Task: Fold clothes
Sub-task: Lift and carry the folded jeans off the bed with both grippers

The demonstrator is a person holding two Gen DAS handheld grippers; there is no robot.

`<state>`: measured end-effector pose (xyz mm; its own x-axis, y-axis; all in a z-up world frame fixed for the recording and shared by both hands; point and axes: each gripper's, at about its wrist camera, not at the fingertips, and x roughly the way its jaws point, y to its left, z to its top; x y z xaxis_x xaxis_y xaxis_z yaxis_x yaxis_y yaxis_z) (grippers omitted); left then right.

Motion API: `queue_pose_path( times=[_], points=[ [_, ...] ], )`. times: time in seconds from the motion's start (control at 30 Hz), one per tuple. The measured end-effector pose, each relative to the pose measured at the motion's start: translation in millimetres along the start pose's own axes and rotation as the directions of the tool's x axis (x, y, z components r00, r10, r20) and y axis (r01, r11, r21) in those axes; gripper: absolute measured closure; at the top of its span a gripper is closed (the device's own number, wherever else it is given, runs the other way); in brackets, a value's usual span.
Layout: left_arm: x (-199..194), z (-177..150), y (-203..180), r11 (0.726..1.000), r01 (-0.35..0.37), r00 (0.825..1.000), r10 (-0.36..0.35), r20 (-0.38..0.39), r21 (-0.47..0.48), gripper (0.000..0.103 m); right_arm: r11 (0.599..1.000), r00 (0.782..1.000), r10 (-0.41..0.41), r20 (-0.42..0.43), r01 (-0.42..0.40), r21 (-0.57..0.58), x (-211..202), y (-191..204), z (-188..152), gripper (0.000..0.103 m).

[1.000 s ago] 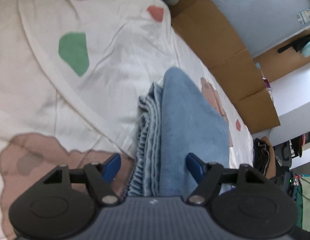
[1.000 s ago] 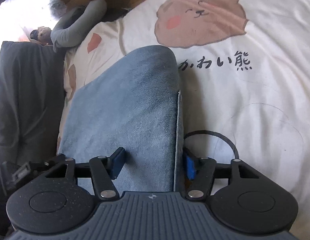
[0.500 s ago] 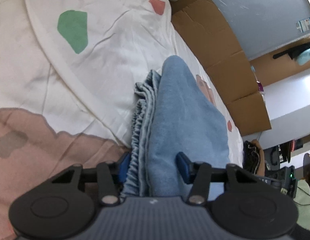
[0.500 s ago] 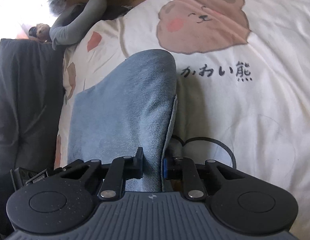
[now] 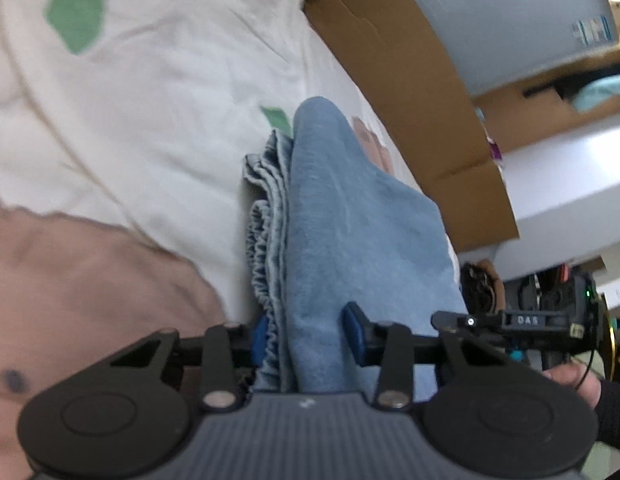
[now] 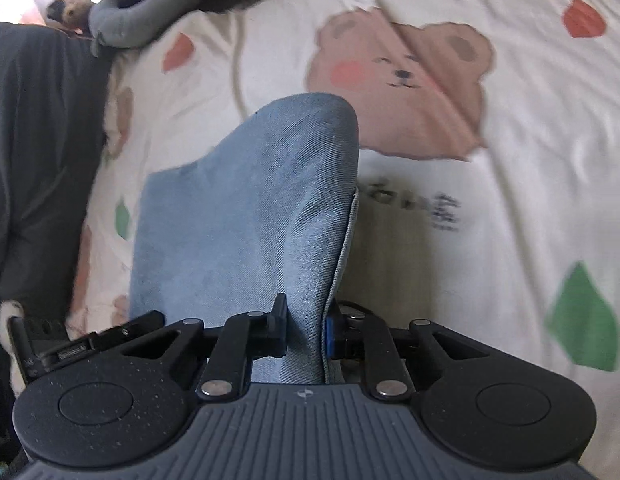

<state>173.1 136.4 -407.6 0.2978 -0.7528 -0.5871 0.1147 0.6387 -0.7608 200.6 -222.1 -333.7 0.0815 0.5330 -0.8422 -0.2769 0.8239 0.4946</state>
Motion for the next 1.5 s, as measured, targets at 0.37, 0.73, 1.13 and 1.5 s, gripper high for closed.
queue_pose_path(
  times=[0.37,0.73,1.13,1.5],
  points=[
    [63.5,-20.1,-53.6,0.997,0.07,0.992,-0.066,-0.104,0.041,0.063,0.995,0.996,-0.083,-0.029,0.081,-0.06,-62.6,-52.6,-14.1,0.087],
    [108.9,-31.4,-95.9,0.995,0.083,0.988,-0.074,-0.137,0.063,0.063,0.994,0.997,-0.076,0.031,0.073,0.086,-92.3,-129.5,-46.0,0.087],
    [102.2,-32.4,-97.9,0.993,0.096,0.986,-0.086,-0.145,0.066,0.064,0.991,0.997,-0.064,0.045,0.058,0.12,-81.0,-156.2,-57.9,0.086],
    [105.0,-12.8,-91.4,0.992,0.1,0.983,-0.085,-0.161,0.082,0.026,0.989,0.998,-0.018,0.059,0.009,0.148,-71.7,-175.4,-66.5,0.084]
  ],
)
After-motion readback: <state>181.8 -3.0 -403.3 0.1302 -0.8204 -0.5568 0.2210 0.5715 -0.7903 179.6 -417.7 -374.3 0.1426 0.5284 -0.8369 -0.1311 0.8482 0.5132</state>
